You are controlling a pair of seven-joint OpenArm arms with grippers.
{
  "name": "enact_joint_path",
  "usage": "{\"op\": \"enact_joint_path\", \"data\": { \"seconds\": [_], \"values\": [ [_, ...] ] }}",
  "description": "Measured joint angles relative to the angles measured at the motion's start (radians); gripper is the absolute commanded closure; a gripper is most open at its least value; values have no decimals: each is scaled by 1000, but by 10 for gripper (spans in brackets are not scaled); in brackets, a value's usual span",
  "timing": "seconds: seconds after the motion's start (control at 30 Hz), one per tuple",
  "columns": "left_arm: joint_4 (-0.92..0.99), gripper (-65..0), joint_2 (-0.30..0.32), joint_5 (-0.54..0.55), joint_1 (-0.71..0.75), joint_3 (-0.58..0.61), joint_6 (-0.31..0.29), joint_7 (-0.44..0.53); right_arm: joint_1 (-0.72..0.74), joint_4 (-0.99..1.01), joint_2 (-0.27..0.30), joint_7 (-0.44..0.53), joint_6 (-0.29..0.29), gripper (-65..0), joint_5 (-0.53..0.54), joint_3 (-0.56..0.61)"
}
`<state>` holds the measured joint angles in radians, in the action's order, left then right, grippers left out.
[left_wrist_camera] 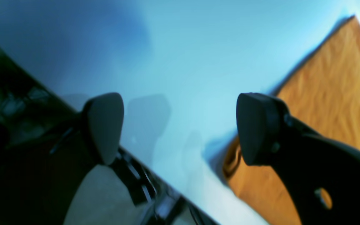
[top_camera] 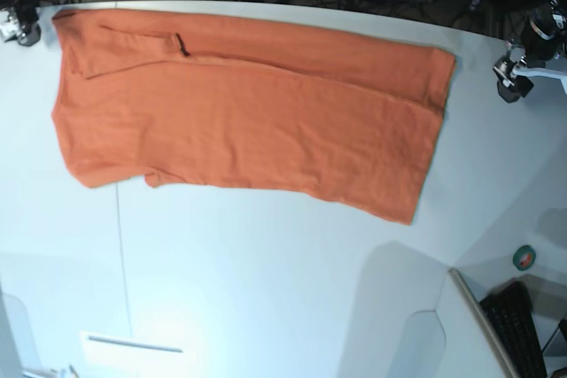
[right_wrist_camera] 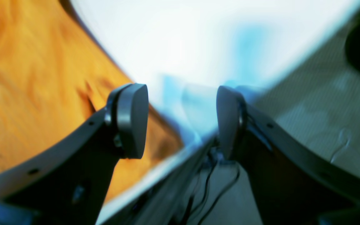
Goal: Layout the t-shirt on the table in an organized manner, then fold the t-shirt properly
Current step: 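Move both grippers to the shirt's loose long edge and grasp it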
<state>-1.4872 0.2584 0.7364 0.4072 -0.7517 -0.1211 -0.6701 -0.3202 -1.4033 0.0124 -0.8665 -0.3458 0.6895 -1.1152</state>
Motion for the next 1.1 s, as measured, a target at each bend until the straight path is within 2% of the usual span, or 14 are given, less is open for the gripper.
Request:
{"op": "enact_joint_path", "data": {
  "seconds": [0.1, 0.17, 0.23, 0.33, 0.4, 0.47, 0.53, 0.67, 0.77, 0.9, 1.0, 1.1],
  "values": [
    [1, -532, 56, -5, -34, 24, 2, 0, 54, 5, 97, 13, 10, -329, -64, 61],
    [9, -532, 128, -10, -64, 115, 7, -40, 100, 32, 193, 5, -1, -329, -72, 201],
    [17, -530, 184, -4, -116, 225, -3, -47, 182, 97, 280, 13, -37, -329, -66, 378],
    [56, -530, 232, -1, -216, 380, -10, -48, 364, 216, 336, 7, -57, -327, -53, 591],
    [90, -530, 249, 0, -261, 455, -14, -46, 471, 304, 356, 13, -41, -327, -45, 691],
    [133, -530, 249, -3, -297, 501, -3, -51, 575, 418, 371, 23, 18, -326, -71, 789],
    [150, -530, 250, -3, -309, 520, -8, -56, 651, 507, 372, 32, 60, -327, -141, 889],
    [158, -530, 250, -1, -316, 521, -8, -53, 766, 646, 332, 124, 60, -327, -277, 1044],
    [164, -530, 257, -5, -314, 521, -6, -55, 829, 783, 290, 158, 58, -327, -360, 1059],
    [164, -530, 257, -4, -317, 520, -7, -53, 866, 927, 284, 237, 62, -327, -467, 1056],
    [167, -530, 259, -4, -320, 520, -8, -53, 874, 952, 274, 267, 65, -324, -525, 1056],
    [182, -530, 261, -5, -322, 520, -7, -53, 873, 952, 264, 279, 107, -323, -533, 1056]
  ]
}}
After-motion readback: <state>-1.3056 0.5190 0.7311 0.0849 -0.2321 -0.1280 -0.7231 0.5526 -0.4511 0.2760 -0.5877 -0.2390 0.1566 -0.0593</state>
